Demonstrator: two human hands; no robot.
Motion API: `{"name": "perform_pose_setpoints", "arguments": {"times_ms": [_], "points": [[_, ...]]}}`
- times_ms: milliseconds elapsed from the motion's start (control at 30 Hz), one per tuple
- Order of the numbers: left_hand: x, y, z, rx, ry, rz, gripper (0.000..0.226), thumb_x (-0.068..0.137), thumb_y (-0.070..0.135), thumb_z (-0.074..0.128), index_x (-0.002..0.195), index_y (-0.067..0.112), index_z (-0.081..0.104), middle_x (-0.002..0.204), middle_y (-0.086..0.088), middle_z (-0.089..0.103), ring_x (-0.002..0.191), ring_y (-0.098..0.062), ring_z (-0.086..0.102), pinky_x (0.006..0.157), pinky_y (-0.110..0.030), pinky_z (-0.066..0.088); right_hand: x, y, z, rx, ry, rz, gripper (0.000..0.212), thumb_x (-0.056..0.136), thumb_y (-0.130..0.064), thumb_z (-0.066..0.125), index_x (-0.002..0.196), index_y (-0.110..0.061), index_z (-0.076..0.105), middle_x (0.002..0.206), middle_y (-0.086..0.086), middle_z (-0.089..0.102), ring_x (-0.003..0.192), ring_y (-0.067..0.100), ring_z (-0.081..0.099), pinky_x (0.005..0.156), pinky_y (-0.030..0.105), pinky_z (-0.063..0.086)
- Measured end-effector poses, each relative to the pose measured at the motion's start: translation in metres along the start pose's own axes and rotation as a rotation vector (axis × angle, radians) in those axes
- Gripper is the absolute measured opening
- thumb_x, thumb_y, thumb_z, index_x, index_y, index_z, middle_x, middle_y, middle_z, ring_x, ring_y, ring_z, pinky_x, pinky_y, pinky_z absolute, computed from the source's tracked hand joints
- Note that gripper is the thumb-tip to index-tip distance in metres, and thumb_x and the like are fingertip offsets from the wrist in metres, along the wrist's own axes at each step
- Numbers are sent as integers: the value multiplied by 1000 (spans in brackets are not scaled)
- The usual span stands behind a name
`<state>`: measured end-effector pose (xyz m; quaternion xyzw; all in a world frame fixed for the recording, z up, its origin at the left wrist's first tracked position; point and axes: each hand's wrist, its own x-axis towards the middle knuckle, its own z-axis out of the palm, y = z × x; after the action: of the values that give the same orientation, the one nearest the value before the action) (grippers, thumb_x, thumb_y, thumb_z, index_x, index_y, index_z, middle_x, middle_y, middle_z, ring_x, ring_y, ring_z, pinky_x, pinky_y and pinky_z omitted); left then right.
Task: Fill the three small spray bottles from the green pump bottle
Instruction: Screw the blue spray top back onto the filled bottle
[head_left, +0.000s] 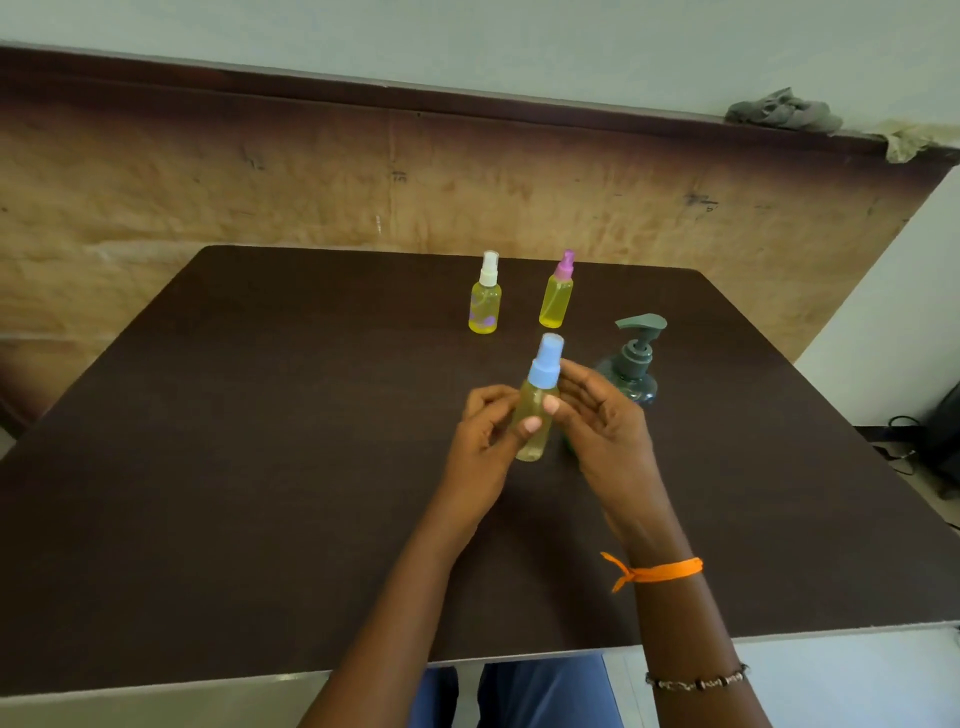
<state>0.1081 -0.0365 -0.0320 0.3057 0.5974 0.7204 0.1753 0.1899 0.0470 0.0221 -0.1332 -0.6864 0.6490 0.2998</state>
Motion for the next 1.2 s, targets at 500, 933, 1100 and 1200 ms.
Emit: {"name": "perform_pose_setpoints", "arguments": {"times_ms": [500, 933, 1100, 1200], "points": [[87, -1, -79, 170, 112, -25, 32, 96, 12, 49, 127, 6, 57, 119, -4, 55, 102, -4, 55, 87, -9, 43, 109, 54, 73, -467, -47, -53, 40, 77, 8, 67, 114, -2, 57, 107, 11, 67, 95, 14, 63, 87, 28, 53], [128, -36, -111, 279, 443, 26, 34, 102, 23, 37, 123, 12, 60, 123, 1, 58, 110, -1, 51, 86, -2, 35, 197, 114, 136, -511, 13, -11, 31, 79, -5, 69, 108, -7, 57, 103, 8, 68, 94, 16, 64, 87, 31, 53], [127, -38, -114, 294, 430, 16, 35, 102, 26, 34, 124, 15, 59, 123, 2, 59, 112, -2, 51, 87, -5, 36, 198, 119, 144, -496, 61, -18, 34, 80, -6, 68, 112, -9, 57, 102, 4, 67, 91, 12, 61, 84, 29, 53], [126, -37, -113, 276, 428, 10, 36, 102, 28, 33, 123, 15, 59, 121, 5, 59, 108, 2, 51, 83, 1, 34, 190, 115, 134, -496, 156, -40, 42, 74, -2, 73, 112, -9, 55, 95, -1, 58, 83, 9, 55, 74, 20, 48]]}}
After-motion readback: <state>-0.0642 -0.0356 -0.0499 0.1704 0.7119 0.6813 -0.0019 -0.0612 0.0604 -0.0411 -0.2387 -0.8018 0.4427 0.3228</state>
